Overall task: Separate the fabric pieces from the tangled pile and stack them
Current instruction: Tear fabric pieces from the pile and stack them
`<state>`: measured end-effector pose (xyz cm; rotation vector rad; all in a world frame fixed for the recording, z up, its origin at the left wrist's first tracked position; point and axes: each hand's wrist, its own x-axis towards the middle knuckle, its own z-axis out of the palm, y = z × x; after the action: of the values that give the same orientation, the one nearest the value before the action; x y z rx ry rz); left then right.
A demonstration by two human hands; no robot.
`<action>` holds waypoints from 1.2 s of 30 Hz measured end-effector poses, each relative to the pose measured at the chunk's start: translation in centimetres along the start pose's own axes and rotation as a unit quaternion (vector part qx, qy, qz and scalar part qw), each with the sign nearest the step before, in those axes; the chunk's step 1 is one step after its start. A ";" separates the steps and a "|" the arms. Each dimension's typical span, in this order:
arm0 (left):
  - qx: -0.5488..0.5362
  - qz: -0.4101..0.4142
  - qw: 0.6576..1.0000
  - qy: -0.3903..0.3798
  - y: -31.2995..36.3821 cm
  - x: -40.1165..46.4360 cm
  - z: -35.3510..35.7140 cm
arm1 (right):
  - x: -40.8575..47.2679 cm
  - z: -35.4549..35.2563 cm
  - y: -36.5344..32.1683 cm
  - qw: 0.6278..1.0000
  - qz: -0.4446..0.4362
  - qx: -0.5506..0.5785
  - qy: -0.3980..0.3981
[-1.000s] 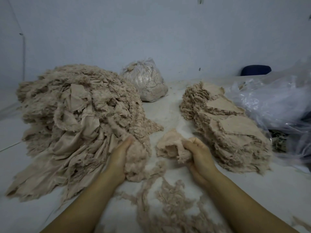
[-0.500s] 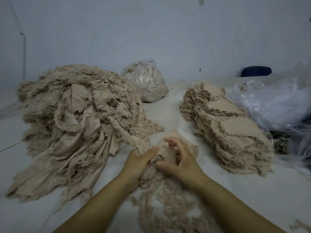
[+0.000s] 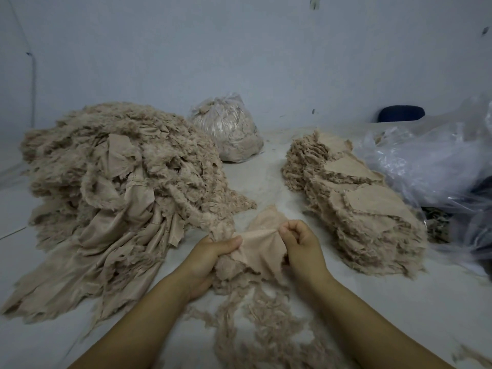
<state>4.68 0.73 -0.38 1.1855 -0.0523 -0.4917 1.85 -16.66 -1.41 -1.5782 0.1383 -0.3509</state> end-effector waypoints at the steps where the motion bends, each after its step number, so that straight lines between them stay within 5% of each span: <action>1: -0.014 -0.005 1.000 -0.002 0.0 0.0 0.0 | 0.0 0.1 0.0 1.000 0.004 0.015 -0.003; 13: -0.007 0.076 0.996 0.048 -0.2 0.3 -0.4 | 0.6 -1.0 0.0 0.993 0.047 0.108 0.028; 16: -0.010 0.087 0.996 0.028 -0.3 0.3 -0.5 | 0.2 -0.6 0.2 0.997 0.055 0.019 -0.049; 19: 0.013 0.092 0.995 -0.047 -0.4 0.1 -0.4 | 0.1 -0.1 -0.4 0.975 -0.063 -0.184 -0.111; 24: 0.104 0.095 0.990 -0.028 -0.5 -0.2 0.1 | 0.4 1.2 -1.5 0.959 -0.052 -0.151 -0.235; 31: 0.112 0.067 0.990 -0.045 -0.5 -0.2 0.3 | 2.1 1.3 -3.8 0.999 0.011 -0.037 -0.004; 34: 0.127 0.065 0.988 0.053 -0.3 0.1 0.1 | 3.4 1.1 -4.5 0.998 -0.006 -0.054 0.045; 36: 0.028 0.077 0.992 0.096 -0.2 0.7 -0.7 | 3.6 0.4 -4.5 0.993 -0.031 -0.110 0.024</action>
<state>5.44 0.99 -0.98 1.2676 0.0075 -0.2405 4.77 -17.19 3.55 -1.7957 0.1710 -0.4345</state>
